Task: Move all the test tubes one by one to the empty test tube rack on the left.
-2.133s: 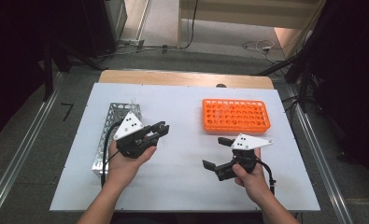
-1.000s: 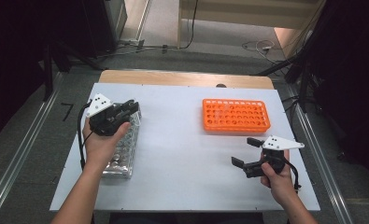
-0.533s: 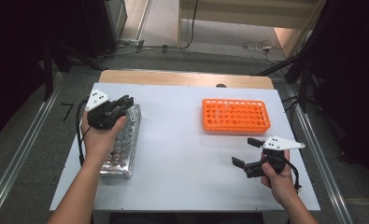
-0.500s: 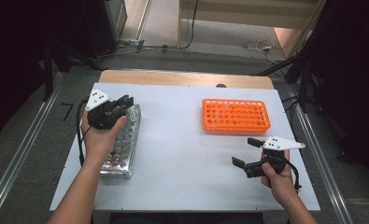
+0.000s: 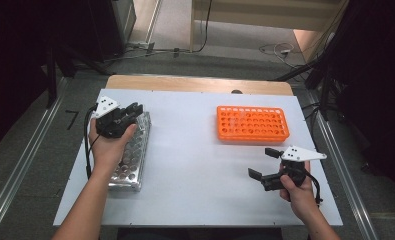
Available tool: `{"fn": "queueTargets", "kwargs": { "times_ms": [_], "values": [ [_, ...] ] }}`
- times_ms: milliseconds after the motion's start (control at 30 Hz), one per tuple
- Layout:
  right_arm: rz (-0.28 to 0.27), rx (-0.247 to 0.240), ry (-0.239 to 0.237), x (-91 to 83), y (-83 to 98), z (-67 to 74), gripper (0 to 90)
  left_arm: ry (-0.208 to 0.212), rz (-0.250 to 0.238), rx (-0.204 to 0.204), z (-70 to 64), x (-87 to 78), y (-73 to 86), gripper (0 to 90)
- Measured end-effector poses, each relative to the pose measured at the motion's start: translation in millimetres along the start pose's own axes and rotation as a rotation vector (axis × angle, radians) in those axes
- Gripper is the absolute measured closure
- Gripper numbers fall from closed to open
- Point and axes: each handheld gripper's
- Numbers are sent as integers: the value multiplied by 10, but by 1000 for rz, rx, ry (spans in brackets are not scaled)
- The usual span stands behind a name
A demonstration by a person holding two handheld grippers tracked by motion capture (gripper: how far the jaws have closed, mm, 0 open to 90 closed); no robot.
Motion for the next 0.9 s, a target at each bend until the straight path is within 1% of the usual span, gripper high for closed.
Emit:
{"fn": "queueTargets", "kwargs": {
  "times_ms": [233,300,367,400,633,733,833,900],
  "values": [
    [-1,1,0,0,-1,0,0,-22,9,23,9,3,7,752],
    [-1,0,-1,0,-1,-1,0,-22,13,25,6,12,12,752],
    [-1,1,-1,0,-1,-3,0,-27,18,35,1,22,19,752],
    [-1,1,-1,0,-1,-3,0,-27,18,30,-1,28,23,752],
    [-1,1,-2,1,2,-3,0,-31,46,46,-28,68,84,751],
    [-1,0,-2,4,2,-3,0,-33,61,46,-27,78,112,751],
    [0,0,-2,10,3,-1,0,-36,63,41,-27,75,120,751],
    [3,1,-2,13,5,1,0,-38,69,45,-30,74,129,751]
  ]
}}
Point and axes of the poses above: each handheld gripper's, and its own axes: x roughly forward along the jaws, y roughly out of its underside, z roughly to its left, and after that the axes turned 5 degrees about -z, right-handed
